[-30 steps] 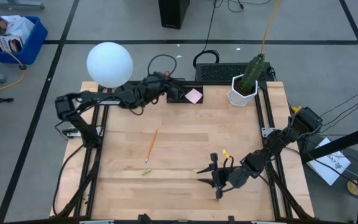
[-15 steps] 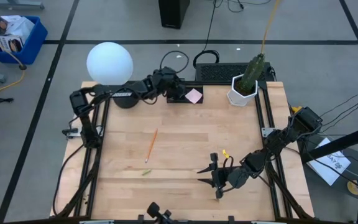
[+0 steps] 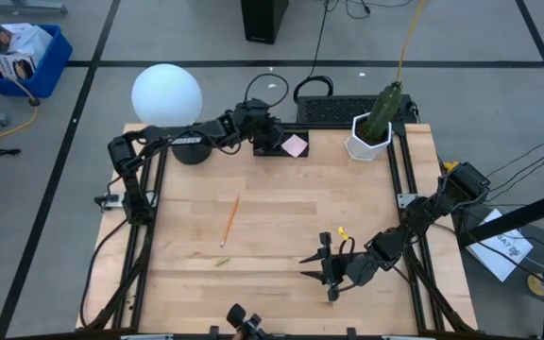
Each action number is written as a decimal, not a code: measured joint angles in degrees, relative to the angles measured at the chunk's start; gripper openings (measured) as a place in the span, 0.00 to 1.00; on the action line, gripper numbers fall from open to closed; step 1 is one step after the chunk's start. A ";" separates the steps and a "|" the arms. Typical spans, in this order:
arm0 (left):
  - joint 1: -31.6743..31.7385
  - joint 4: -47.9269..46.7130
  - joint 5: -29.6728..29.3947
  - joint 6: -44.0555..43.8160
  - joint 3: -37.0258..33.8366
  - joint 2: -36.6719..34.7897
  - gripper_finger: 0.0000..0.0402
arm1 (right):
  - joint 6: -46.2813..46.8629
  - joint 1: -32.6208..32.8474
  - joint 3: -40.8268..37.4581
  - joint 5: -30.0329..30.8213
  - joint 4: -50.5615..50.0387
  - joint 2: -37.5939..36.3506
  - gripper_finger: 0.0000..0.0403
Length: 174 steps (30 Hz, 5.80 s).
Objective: Pick and place office supplies into organizer
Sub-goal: Put the eraser into the desk organizer
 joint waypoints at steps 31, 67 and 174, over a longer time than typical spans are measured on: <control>-14.69 -29.57 5.29 -8.49 -4.62 -25.31 0.29 | 12.06 0.15 -3.11 -6.48 6.61 3.55 0.30; -57.57 19.24 -13.69 -4.18 -43.35 -53.53 0.29 | -8.49 -24.49 32.88 -40.19 7.76 35.53 0.35; -58.86 23.97 -16.86 0.24 -43.43 -50.95 0.29 | -5.34 -67.05 23.78 -40.24 -4.74 20.48 0.04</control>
